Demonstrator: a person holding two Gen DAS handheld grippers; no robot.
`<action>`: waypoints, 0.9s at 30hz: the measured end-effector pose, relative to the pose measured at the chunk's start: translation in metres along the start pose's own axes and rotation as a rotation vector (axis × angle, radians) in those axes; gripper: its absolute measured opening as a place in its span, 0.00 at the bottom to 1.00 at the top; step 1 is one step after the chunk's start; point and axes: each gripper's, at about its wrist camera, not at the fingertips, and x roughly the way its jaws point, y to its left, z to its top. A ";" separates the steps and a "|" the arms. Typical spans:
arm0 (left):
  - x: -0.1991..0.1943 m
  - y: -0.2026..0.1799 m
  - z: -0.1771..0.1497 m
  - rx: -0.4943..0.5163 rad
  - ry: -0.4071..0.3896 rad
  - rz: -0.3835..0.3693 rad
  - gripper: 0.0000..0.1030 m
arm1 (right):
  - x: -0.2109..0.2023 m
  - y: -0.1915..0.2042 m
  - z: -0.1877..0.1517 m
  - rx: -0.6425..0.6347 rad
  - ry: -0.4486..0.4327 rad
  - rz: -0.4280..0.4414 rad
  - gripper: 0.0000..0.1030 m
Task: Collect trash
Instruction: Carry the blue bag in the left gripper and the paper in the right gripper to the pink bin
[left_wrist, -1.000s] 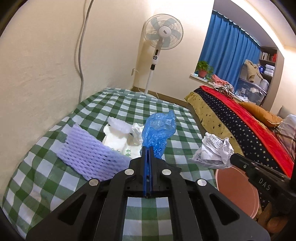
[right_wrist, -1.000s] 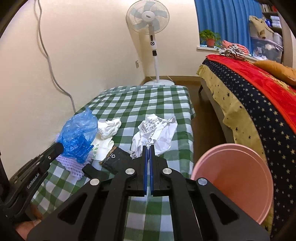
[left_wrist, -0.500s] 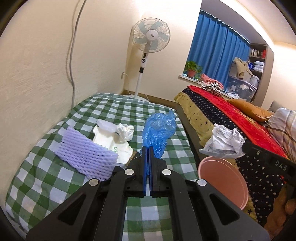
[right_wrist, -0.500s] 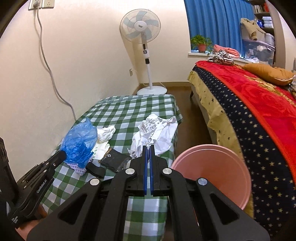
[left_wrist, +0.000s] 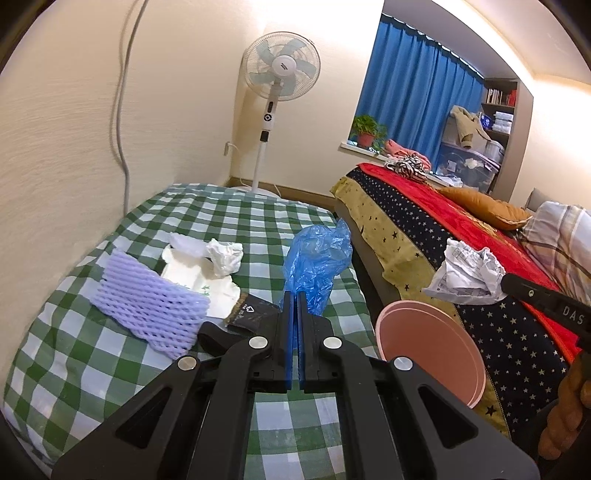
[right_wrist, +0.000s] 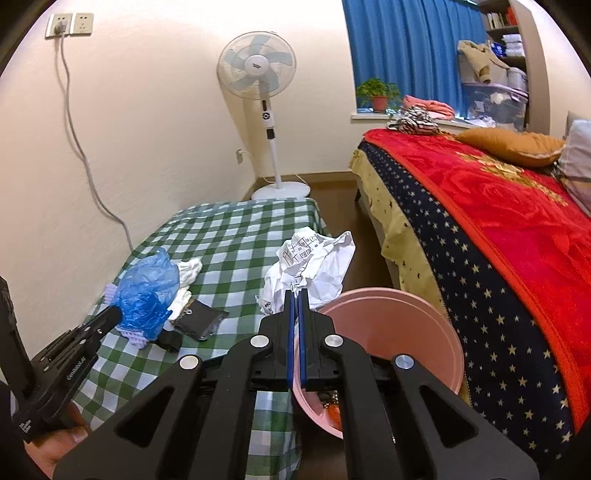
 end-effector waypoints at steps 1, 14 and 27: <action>0.001 -0.001 -0.001 0.002 0.002 0.000 0.01 | 0.001 -0.002 -0.002 0.001 0.001 -0.005 0.02; 0.013 -0.009 -0.008 0.017 0.021 -0.009 0.01 | 0.015 -0.016 -0.015 0.038 0.004 -0.029 0.02; 0.027 -0.022 -0.010 0.031 0.034 -0.030 0.01 | 0.024 -0.028 -0.016 0.056 0.006 -0.061 0.02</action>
